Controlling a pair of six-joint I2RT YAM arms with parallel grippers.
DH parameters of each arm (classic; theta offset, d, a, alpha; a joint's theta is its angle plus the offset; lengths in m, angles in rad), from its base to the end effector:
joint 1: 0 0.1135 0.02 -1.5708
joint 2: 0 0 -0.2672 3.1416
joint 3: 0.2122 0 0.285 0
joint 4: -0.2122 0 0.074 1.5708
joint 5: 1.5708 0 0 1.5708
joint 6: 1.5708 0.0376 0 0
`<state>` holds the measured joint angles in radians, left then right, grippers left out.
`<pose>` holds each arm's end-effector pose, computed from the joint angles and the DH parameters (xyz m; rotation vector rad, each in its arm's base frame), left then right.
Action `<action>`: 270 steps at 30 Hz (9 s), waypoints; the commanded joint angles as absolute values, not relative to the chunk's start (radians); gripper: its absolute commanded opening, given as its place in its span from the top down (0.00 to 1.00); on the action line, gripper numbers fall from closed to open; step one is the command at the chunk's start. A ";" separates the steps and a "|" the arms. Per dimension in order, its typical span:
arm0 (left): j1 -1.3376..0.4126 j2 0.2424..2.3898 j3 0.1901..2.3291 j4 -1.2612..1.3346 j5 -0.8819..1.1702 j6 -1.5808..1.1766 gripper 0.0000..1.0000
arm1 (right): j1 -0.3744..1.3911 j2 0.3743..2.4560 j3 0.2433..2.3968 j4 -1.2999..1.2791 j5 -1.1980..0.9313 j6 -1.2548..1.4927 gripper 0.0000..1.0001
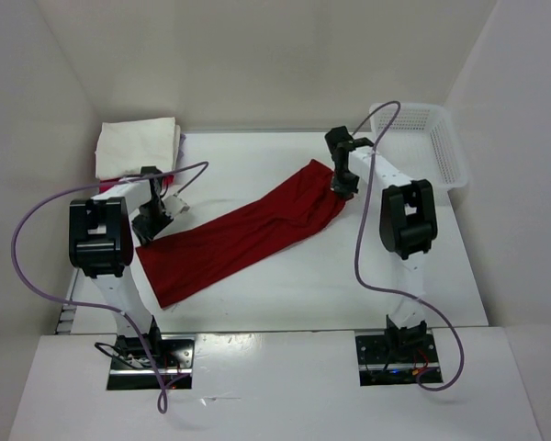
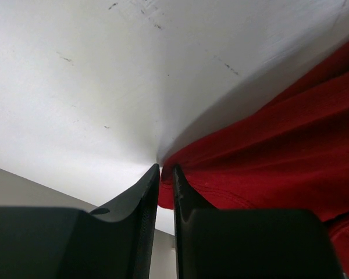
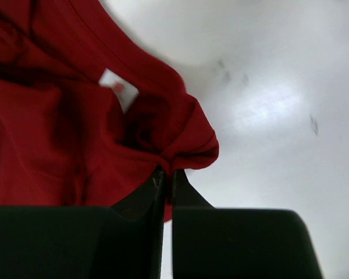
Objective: Fold and stack the t-shirts
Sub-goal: Rotate the tshirt 90 degrees
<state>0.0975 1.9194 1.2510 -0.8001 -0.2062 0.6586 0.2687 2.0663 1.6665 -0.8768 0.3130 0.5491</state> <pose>0.3759 0.0445 0.1288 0.8432 2.9857 0.3569 0.4455 0.1107 0.1904 0.4463 2.7041 -0.2353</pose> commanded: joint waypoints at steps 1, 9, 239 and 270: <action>0.109 1.933 1.206 -0.804 -0.190 0.669 0.78 | 0.268 2.199 1.864 -0.863 0.311 0.497 1.00; 0.109 1.873 1.187 -0.848 -0.137 0.669 0.56 | 0.232 2.624 2.613 -1.130 0.408 0.416 0.98; -0.314 2.967 3.132 -0.824 0.217 0.431 0.12 | 1.243 2.039 1.466 -0.807 0.089 0.801 0.46; -0.324 3.037 3.132 -0.730 0.011 0.430 0.64 | 1.253 2.080 1.502 -0.818 -0.044 0.703 1.00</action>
<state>-0.3401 3.0081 3.1092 -0.7757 0.0704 0.4400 1.2366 2.1094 1.5639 -0.8852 0.0494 0.7399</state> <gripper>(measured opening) 0.368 0.011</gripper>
